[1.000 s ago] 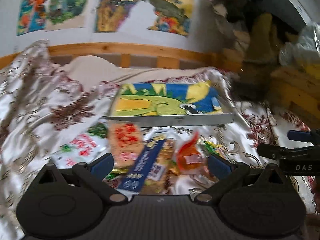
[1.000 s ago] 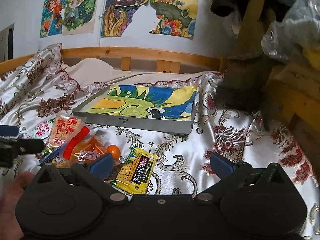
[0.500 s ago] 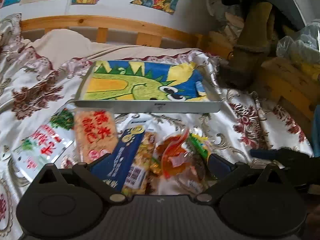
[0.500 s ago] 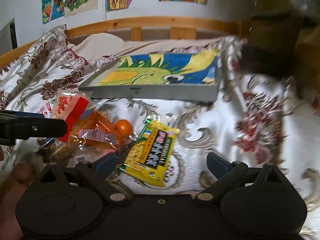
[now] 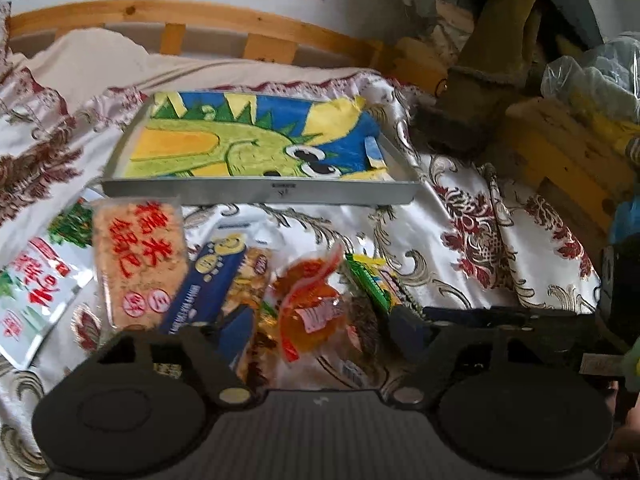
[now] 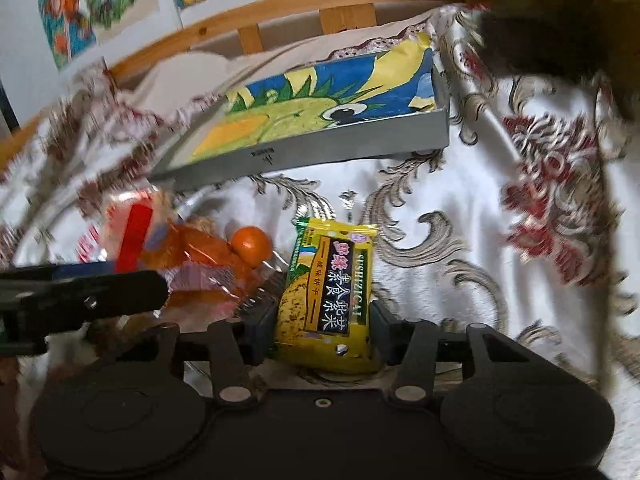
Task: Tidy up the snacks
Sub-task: 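Close the right tool on the yellow packet while the left tool reaches toward the orange jelly packet, then close the left tool on the orange jelly packet while the right tool lifts the yellow packet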
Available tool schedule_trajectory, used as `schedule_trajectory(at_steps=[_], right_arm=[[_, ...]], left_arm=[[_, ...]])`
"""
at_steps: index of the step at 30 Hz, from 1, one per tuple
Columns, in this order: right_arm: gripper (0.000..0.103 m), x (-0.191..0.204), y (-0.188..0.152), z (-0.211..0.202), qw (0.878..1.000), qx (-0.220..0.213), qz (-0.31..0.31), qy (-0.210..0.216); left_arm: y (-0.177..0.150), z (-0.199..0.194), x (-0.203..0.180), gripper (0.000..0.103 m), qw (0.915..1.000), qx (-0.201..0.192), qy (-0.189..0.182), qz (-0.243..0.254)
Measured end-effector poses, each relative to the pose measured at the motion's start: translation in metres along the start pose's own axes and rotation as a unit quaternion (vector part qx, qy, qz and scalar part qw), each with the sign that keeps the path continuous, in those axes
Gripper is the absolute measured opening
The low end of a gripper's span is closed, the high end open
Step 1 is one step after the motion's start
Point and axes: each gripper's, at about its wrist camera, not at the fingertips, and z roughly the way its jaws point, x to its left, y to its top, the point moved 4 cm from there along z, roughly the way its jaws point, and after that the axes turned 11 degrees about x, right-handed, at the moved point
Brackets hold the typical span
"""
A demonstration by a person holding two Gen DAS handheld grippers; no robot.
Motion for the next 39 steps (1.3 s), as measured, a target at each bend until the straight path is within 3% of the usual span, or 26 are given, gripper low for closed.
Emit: schedule_trajectory(at_steps=[8, 17, 25, 31, 37, 39], right_arm=[[0.05, -0.017, 0.005, -0.018, 0.998, 0.012, -0.032, -0.049], [0.05, -0.042, 0.01, -0.016, 0.997, 0.039, -0.022, -0.063], [0.053, -0.057, 0.014, -0.011, 0.998, 0.05, 0.009, -0.049], [0.055, -0.053, 0.014, -0.008, 0.998, 0.047, 0.009, -0.048], [0.055, -0.049, 0.017, -0.003, 0.999, 0.027, 0.024, -0.022], [0.058, -0.047, 0.017, 0.0, 0.999, 0.022, 0.022, -0.022]], left_arm=[[0.003, 0.014, -0.01, 0.059, 0.9999, 0.01, 0.005, 0.008], [0.003, 0.015, -0.026, 0.058, 0.9991, -0.01, -0.033, 0.025], [-0.003, 0.034, -0.037, 0.059, 0.9989, 0.006, -0.006, 0.046], [0.002, 0.028, -0.019, 0.06, 0.9997, -0.016, -0.016, -0.011], [0.009, 0.038, -0.005, 0.061, 0.9965, 0.006, 0.033, -0.077], [0.011, 0.043, 0.0, 0.061, 0.9942, 0.011, 0.03, -0.103]])
